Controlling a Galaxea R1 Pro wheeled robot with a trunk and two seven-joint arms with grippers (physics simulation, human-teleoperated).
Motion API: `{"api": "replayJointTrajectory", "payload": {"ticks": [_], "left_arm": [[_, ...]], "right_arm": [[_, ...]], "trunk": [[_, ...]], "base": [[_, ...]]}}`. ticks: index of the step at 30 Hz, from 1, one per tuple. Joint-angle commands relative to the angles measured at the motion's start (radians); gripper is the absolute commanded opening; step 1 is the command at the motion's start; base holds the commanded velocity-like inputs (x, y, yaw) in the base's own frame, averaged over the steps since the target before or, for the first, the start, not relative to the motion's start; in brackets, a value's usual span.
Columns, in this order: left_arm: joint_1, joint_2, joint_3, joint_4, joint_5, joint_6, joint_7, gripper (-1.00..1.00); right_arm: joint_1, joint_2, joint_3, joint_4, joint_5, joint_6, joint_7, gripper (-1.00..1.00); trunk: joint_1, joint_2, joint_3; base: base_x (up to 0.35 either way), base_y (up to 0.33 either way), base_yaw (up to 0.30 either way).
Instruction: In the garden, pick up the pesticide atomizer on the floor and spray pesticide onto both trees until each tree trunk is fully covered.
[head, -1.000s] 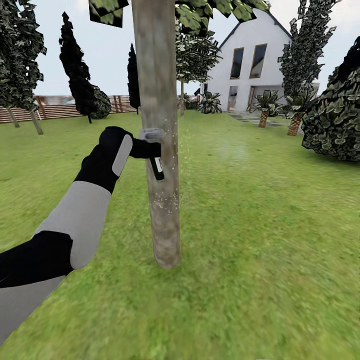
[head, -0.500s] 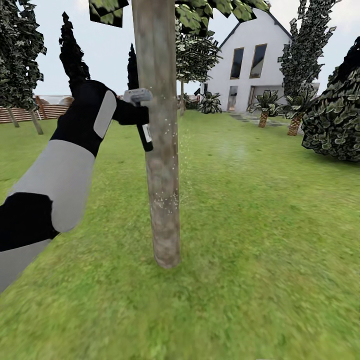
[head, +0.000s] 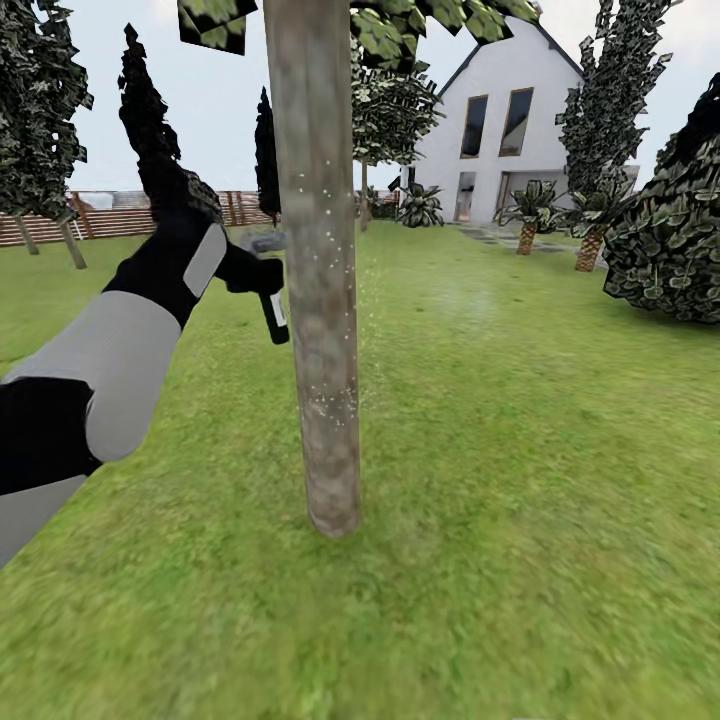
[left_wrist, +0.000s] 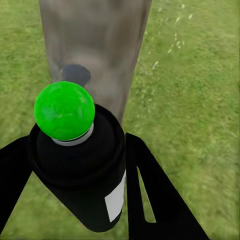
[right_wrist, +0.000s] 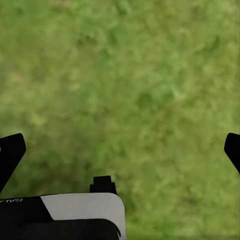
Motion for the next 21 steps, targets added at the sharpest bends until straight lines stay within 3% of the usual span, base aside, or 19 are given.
{"api": "replayJointTrajectory", "payload": {"ticks": [1,7,13,18,21], "left_arm": [[-0.001,0.001,-0.006,0.002,0.008,0.003,0.002,-1.00],[-0.001,-0.001,-0.007,-0.100,0.008,0.004,0.001,-1.00],[-0.001,0.001,0.001,-0.117,0.006,0.004,0.001,-1.00],[-0.001,0.002,0.004,0.033,0.007,0.000,0.006,-1.00],[-0.001,0.001,0.004,0.147,0.007,-0.039,0.007,-1.00]], "right_arm": [[-0.001,0.000,0.008,0.003,-0.008,-0.005,-0.001,1.00],[-0.001,0.000,0.008,0.003,-0.008,-0.005,-0.001,1.00],[-0.001,0.000,0.008,0.003,-0.007,-0.005,-0.001,1.00],[-0.001,0.000,0.008,0.003,-0.008,-0.005,-0.001,1.00],[-0.001,0.000,0.008,0.003,-0.008,-0.005,-0.001,1.00]], "trunk": [[0.000,-0.001,-0.002],[0.000,-0.001,-0.002],[0.000,-0.001,-0.002],[0.000,-0.001,-0.002],[0.000,-0.001,-0.002]], "base": [[0.000,0.000,0.000],[0.000,0.000,0.000],[0.000,0.000,0.000],[0.000,0.000,0.000],[0.000,0.000,0.000]]}}
